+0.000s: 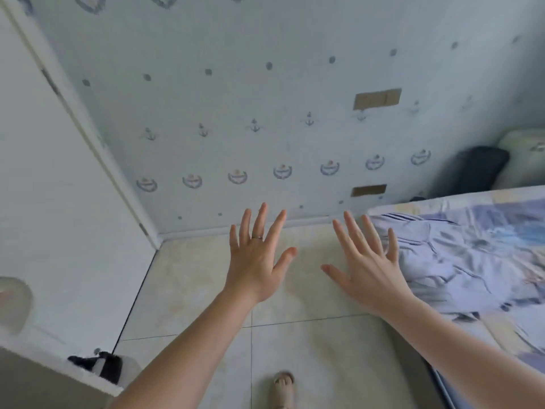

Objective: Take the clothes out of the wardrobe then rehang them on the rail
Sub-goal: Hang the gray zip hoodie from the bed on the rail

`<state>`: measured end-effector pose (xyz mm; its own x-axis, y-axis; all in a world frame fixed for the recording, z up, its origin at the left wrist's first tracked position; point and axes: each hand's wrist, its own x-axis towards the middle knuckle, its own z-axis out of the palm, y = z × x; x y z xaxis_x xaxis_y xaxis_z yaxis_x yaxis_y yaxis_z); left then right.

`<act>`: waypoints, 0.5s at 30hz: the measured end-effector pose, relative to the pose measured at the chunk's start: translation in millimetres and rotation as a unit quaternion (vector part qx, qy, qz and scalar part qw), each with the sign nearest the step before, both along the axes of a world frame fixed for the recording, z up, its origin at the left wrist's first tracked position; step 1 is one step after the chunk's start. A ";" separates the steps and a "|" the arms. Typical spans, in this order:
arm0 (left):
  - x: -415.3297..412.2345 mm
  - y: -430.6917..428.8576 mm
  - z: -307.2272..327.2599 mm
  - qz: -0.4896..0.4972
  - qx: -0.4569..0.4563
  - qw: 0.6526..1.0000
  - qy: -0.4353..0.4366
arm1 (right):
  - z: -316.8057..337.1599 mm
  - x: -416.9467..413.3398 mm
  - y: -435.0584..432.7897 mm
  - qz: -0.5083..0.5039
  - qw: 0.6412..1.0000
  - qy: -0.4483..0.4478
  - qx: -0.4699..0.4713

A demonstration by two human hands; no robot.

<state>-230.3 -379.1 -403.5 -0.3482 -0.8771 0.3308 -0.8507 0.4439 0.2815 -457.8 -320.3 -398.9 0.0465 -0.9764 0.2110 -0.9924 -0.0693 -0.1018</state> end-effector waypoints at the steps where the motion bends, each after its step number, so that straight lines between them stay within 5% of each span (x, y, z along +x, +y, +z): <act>1: -15.5 -12.6 -13.1 -0.014 0.022 1.000 0.003 | -10.2 -12.9 -5.5 -0.021 1.000 -0.003 0.013; 15: -195.9 -208.5 -92.2 -0.248 0.183 0.950 -0.052 | -81.2 -148.5 -92.2 -0.335 0.932 -0.064 0.123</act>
